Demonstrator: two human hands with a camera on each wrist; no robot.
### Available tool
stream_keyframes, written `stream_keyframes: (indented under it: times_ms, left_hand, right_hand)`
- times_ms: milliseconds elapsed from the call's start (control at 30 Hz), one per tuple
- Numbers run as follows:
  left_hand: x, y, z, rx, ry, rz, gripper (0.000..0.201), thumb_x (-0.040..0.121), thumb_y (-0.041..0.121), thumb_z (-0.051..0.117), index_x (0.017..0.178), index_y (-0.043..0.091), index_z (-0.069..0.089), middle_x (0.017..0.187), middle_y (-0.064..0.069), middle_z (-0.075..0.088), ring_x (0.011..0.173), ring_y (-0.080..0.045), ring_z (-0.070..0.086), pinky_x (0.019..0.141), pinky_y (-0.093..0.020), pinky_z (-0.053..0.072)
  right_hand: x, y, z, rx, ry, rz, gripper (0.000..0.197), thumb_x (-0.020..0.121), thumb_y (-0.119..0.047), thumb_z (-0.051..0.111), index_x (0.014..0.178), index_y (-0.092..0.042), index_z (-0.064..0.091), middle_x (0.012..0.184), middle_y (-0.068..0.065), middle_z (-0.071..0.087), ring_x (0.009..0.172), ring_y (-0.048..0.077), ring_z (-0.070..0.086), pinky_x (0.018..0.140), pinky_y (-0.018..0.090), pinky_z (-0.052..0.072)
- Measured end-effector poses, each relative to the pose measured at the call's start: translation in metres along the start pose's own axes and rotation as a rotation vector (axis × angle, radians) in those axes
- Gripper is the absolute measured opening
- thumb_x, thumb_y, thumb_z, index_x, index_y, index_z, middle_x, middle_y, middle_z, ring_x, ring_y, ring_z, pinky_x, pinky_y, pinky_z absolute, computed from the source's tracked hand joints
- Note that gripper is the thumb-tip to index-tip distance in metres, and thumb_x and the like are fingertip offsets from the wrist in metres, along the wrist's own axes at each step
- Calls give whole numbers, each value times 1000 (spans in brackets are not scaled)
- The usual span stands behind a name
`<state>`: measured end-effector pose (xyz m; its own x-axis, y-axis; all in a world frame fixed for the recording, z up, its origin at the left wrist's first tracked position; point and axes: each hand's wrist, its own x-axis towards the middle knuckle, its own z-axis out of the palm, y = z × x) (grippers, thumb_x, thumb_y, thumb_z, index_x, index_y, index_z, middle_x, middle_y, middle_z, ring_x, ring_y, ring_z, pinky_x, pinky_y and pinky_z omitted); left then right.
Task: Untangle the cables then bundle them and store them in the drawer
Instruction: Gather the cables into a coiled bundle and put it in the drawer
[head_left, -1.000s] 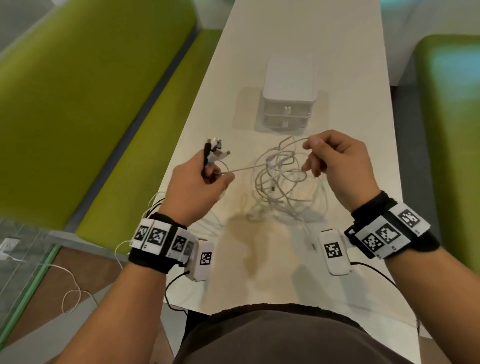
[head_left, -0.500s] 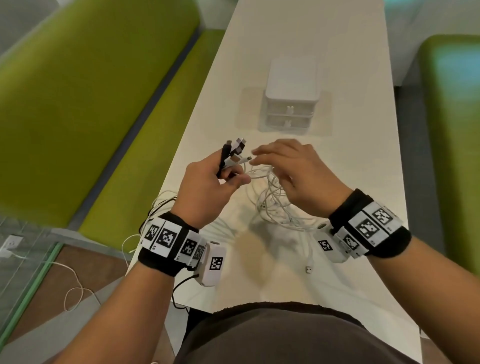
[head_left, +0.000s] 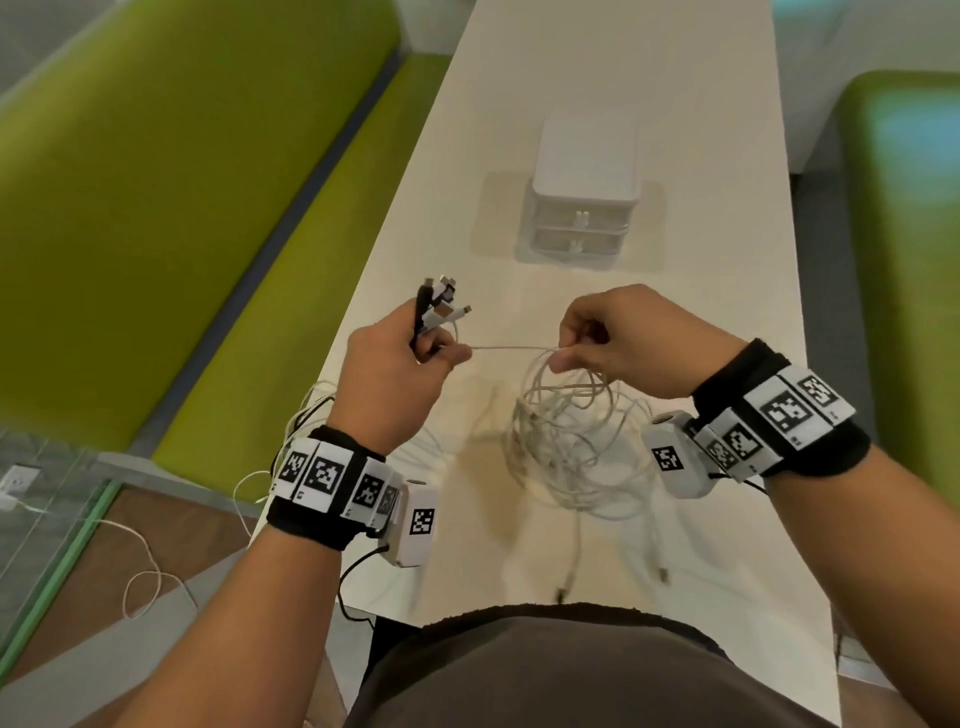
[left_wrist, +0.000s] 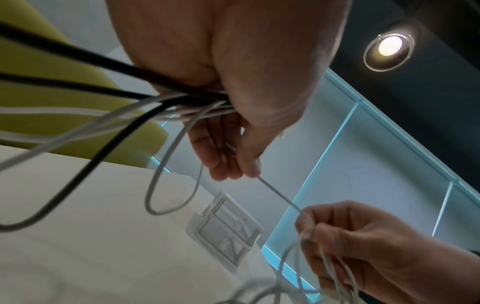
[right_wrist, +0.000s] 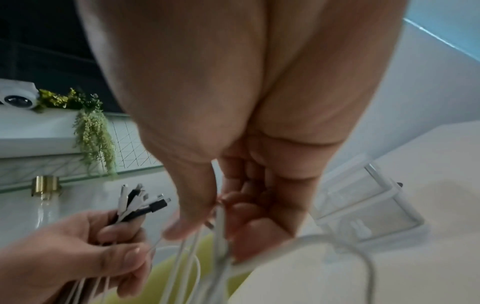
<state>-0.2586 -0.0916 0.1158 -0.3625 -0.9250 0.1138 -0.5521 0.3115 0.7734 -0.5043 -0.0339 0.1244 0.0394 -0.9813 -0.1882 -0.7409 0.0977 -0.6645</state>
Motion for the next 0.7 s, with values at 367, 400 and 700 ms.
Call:
stream_keyframes:
  times_ms: [367,400,700]
  left_hand:
    - [6,-11,-23,6,59,-87,44,82,12,82,68,34,46,81,-16,70,70,1,65,62,-3,41]
    - [7,-11,-25,20,65,-89,43,83,12,82,69,34,47,82,-17,70,70,1,64,61,-2,40]
    - [11,-17,-22,58,165,-150,23,87,20,77,76,20,57,80,-9,71,73,-12,65,58,-5,40]
  right_hand:
    - [-18,24,-21,354,454,174,13,83,2,56,87,-10,57,83,13,65,53,28,67,50,39,58]
    - [-17,25,-20,345,477,196,19,82,4,51,86,-13,58,81,12,64,54,28,66,49,37,57]
    - [-8,37,8,-107,116,168,69,86,-4,62,151,-21,44,144,5,45,125,21,50,96,22,34]
